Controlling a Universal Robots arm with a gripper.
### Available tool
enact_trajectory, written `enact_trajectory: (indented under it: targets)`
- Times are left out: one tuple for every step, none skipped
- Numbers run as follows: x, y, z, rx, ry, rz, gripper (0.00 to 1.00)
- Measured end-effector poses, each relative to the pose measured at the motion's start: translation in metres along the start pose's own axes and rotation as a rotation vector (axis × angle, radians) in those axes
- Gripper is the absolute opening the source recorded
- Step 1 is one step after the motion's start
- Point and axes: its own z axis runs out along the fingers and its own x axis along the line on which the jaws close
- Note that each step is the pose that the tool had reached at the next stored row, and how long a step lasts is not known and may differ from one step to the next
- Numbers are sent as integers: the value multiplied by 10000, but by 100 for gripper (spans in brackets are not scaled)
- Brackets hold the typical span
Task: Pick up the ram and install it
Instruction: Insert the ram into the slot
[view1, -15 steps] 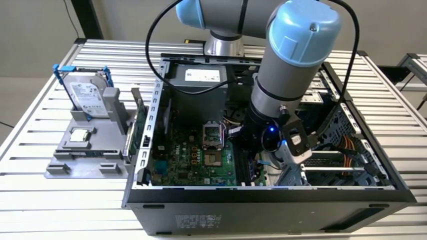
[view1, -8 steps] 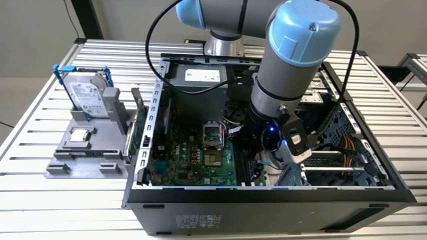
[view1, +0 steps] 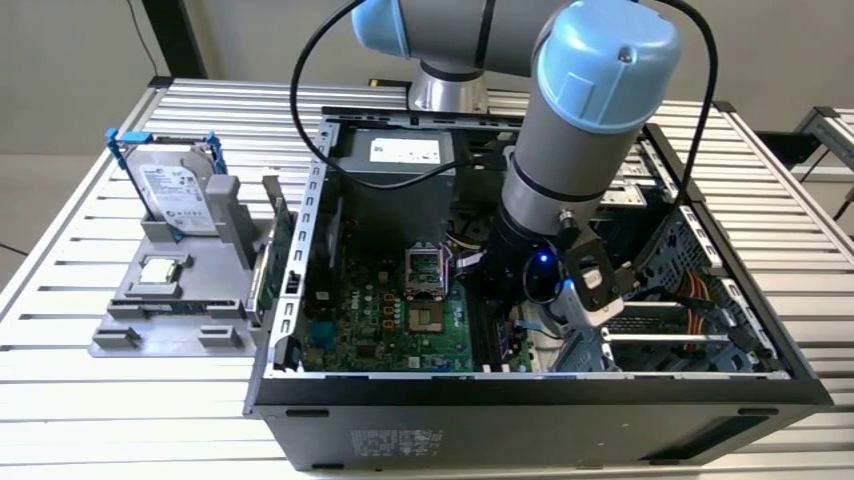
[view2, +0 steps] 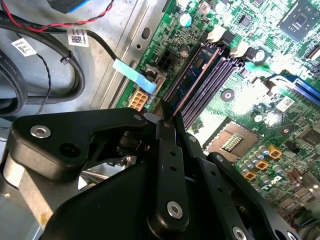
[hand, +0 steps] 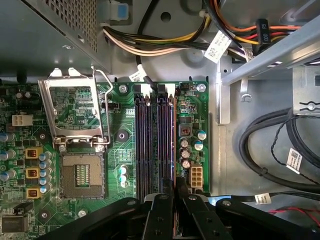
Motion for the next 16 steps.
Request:
enact_trajectory:
  targets:
    - [0,0,1,1,0,-11,0]
    - [0,0,3,1,1,-22,0]
    - [0,0,3,2,1,-29,0]
    - [0,0,4,2,1,-33,0]
    - [0,0,4,5,2,-34,0]
    - [0,1,7,5,1,-35,0]
    - [0,2,9,14,2,-34,0]
    - [1,1,11,32,2,-34,0]
    - [1,2,12,51,3,-34,0]
    - [1,3,14,67,3,-34,0]
    - [1,5,16,79,4,-34,0]
    - [1,8,17,89,4,-33,0]
    - [1,13,18,97,5,-34,0]
    - [2,19,22,105,7,-33,0]
    - [3,26,29,111,9,-32,0]
    - [2,31,34,111,9,-33,0]
